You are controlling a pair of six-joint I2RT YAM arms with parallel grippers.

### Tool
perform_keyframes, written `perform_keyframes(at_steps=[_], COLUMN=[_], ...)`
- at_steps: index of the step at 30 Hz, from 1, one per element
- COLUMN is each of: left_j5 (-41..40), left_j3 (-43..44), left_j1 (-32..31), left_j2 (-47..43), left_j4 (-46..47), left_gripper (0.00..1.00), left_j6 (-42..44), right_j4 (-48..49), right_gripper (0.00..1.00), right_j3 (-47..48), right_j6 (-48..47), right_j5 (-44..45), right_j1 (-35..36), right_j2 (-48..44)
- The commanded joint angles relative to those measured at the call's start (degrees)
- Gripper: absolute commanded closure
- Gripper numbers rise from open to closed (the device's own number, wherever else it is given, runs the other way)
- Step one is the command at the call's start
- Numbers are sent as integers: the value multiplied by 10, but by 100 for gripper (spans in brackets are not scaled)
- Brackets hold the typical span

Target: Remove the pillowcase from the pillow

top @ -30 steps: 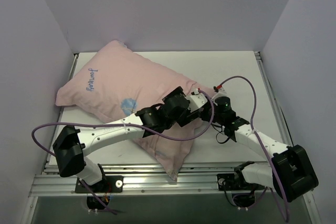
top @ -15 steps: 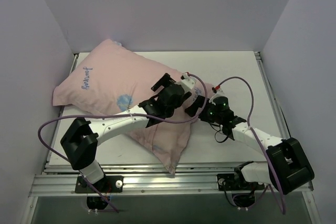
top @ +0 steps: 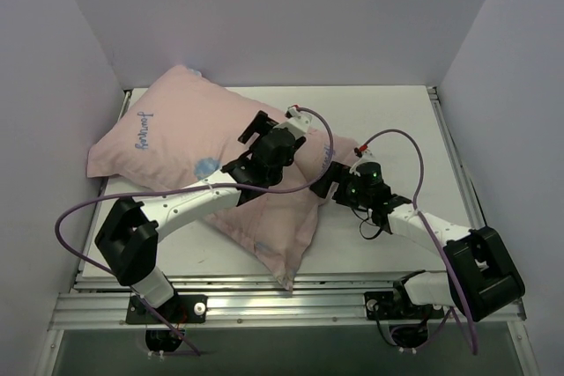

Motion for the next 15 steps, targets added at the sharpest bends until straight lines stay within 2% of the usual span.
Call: perform_keyframes(at_steps=[1, 2, 5, 6, 9, 10, 12, 13, 15], left_j5=[-27, -25, -5, 3, 39, 55, 69, 81, 92], left_j3=[6, 8, 18, 21, 23, 22, 16, 15, 13], left_j1=[17, 20, 27, 29, 39, 42, 42, 43, 44], left_j2=[-27, -34, -46, -49, -54, -53, -53, -53, -54], left_j4=[17, 12, -9, -27, -53, -62, -72, -79, -92], left_gripper=[8, 9, 27, 40, 61, 74, 83, 92, 97], left_j6=[3, 2, -12, -18, -39, -48, -56, -67, -84], right_j4=[-50, -51, -56, -59, -76, -81, -110, -132, -153], right_gripper=[14, 14, 14, 15, 15, 15, 16, 16, 16], right_j3=[5, 7, 12, 15, 33, 40, 71, 85, 133], right_j6=[-25, -26, -28, -28, -29, -31, -37, -40, -50], right_j5=[8, 9, 13, 14, 25, 29, 48, 56, 96], right_j1=[-1, -1, -1, 0, 2, 3, 8, 18, 35], right_j2=[-5, -6, -5, -6, -19, -29, -39, -48, -55])
